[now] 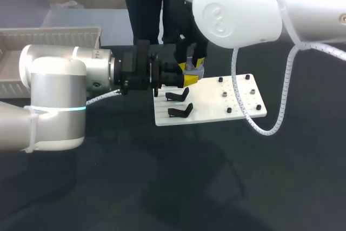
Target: Pick up each earbud case from the left stands, insert the matching earbuds, close the lid, and place the case in the box.
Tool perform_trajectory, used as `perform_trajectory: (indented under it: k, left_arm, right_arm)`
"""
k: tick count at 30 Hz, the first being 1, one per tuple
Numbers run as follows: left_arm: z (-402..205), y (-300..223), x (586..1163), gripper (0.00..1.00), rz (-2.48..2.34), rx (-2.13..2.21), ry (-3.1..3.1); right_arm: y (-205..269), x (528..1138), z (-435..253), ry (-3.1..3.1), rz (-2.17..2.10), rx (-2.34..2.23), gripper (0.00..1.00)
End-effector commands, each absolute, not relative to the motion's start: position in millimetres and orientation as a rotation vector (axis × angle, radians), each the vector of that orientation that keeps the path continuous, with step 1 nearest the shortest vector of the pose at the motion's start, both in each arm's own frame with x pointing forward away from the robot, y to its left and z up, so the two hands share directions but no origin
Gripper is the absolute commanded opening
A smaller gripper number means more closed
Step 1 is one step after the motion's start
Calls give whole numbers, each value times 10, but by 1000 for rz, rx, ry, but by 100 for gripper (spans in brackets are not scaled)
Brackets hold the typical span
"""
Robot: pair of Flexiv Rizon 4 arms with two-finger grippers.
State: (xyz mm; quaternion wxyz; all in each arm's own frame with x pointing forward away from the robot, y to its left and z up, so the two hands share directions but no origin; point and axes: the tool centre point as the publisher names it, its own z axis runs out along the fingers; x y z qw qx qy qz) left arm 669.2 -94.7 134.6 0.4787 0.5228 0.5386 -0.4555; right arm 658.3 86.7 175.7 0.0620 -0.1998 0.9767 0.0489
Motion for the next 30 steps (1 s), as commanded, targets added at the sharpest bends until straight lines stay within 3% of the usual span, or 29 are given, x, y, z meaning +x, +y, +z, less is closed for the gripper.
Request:
perform_trajectory:
  k: [1, 16, 30]
  left_arm:
    - [1335, -945, 6681, 0, -1107, 1271, 1310]
    - [1335, -945, 6681, 0, -1107, 1271, 1310]
    - [1335, -945, 6681, 0, -1107, 1271, 1310]
  right_arm:
    - [878, 6582, 1790, 2953, 142, -595, 31]
    - [811, 6949, 2094, 2839, 207, -483, 36]
    - [641, 7326, 1736, 2900, 204, -299, 36]
